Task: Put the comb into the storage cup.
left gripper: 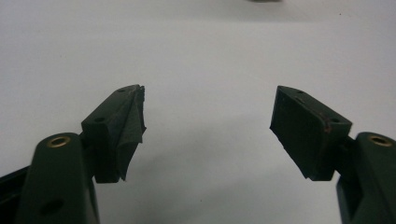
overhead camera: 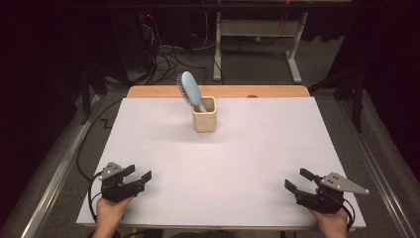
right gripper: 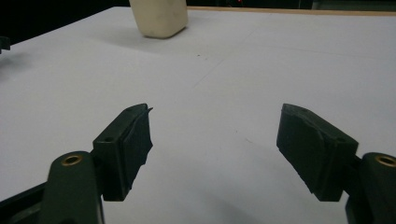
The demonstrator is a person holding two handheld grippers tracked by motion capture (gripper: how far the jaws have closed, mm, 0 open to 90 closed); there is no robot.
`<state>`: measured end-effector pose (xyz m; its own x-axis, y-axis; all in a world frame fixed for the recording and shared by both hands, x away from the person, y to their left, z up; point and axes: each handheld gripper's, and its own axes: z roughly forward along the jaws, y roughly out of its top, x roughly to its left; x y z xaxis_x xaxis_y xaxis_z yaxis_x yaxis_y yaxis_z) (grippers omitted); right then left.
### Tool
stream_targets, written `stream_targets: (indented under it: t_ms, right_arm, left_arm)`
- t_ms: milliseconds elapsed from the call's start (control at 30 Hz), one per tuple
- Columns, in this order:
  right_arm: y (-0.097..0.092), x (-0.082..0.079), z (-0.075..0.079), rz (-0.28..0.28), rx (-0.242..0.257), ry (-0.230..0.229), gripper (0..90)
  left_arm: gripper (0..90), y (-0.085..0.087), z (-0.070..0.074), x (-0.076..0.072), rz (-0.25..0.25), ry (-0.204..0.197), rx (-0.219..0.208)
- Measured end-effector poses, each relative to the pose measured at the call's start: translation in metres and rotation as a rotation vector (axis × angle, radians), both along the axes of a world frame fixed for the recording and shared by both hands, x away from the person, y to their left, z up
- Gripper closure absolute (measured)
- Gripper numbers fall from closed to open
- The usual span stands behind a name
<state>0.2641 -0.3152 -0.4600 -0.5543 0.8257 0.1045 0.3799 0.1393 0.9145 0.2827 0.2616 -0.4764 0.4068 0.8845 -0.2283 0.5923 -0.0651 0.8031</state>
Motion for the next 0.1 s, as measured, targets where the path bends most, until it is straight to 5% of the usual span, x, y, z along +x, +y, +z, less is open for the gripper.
stream_targets:
  t_ms: [100]
  right_arm:
    - [0.0000, 0.0002, -0.0001, 0.000, 0.001, 0.001, 26.7]
  left_arm:
    - [26.8, -0.0001, 0.0000, 0.0001, 0.001, -0.001, 0.000]
